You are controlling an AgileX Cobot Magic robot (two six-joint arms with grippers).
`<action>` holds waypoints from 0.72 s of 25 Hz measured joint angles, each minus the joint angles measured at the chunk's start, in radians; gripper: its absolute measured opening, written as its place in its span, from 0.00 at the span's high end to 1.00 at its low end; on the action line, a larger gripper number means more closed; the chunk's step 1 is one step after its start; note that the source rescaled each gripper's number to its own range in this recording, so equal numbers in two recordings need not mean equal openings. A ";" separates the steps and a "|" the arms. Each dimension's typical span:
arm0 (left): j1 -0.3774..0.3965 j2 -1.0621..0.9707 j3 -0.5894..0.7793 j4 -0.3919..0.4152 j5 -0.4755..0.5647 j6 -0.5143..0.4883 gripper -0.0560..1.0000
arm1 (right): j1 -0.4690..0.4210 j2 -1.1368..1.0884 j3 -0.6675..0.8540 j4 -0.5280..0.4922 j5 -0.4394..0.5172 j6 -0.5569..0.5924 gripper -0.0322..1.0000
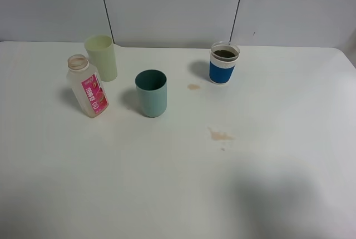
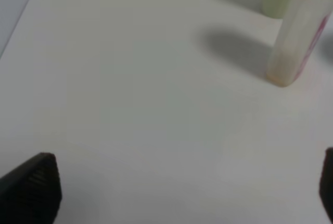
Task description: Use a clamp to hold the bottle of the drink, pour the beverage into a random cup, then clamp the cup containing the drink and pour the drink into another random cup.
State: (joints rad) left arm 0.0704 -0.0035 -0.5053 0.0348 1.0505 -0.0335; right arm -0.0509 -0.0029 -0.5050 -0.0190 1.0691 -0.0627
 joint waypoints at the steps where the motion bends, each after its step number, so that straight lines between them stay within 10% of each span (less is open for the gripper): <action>1: 0.000 0.000 0.000 0.000 0.000 0.000 0.00 | 0.000 0.000 0.000 -0.001 -0.001 0.004 0.00; 18: 0.000 0.000 0.000 0.000 0.000 0.000 0.00 | 0.000 0.000 0.000 -0.028 -0.004 0.050 0.00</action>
State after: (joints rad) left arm 0.0704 -0.0035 -0.5053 0.0348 1.0505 -0.0335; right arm -0.0509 -0.0029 -0.5050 -0.0469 1.0653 -0.0122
